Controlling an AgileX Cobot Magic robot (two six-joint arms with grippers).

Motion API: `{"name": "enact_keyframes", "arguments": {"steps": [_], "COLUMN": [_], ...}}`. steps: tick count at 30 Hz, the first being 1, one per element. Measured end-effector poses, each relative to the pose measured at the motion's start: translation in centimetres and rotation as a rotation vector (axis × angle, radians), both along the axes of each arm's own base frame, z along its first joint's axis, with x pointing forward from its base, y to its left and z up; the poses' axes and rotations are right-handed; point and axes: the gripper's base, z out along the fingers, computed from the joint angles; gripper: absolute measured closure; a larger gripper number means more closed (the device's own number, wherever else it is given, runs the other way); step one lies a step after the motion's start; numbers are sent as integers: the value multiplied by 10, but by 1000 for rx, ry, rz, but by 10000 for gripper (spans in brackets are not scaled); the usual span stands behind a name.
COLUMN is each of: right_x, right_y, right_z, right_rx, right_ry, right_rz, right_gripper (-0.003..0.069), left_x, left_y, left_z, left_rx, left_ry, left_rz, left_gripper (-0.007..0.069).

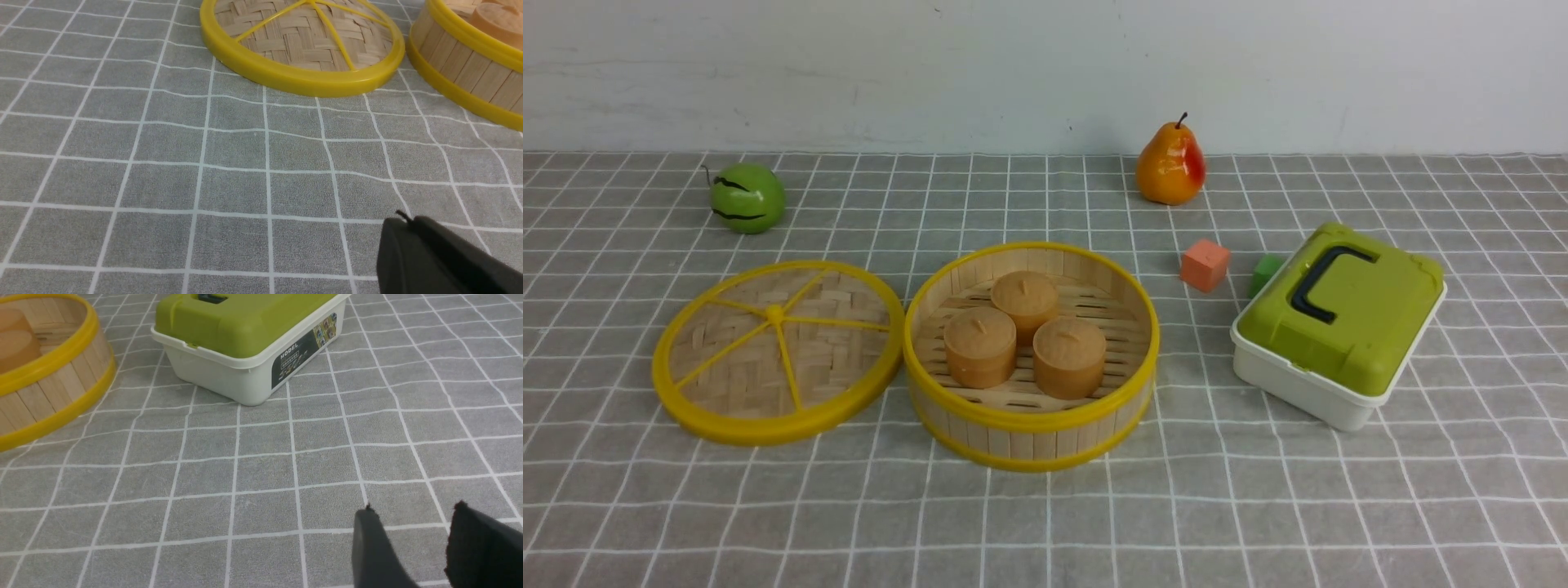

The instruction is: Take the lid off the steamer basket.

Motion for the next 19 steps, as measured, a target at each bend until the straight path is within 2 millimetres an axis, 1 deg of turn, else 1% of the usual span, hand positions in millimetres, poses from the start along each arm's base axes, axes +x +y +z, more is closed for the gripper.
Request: {"name": "enact_keyframes", "arguments": {"steps": [19], "right_x": [0], "right_y": [0], "right_z": [0], "right_rx": [0], "right_ry": [0], "right_rz": [0], "right_gripper": [418], "left_x": [0], "left_y": [0], "left_z": [0], "left_rx": [0], "left_ry": [0], "left_rz": [0], "left_gripper": [602]}}
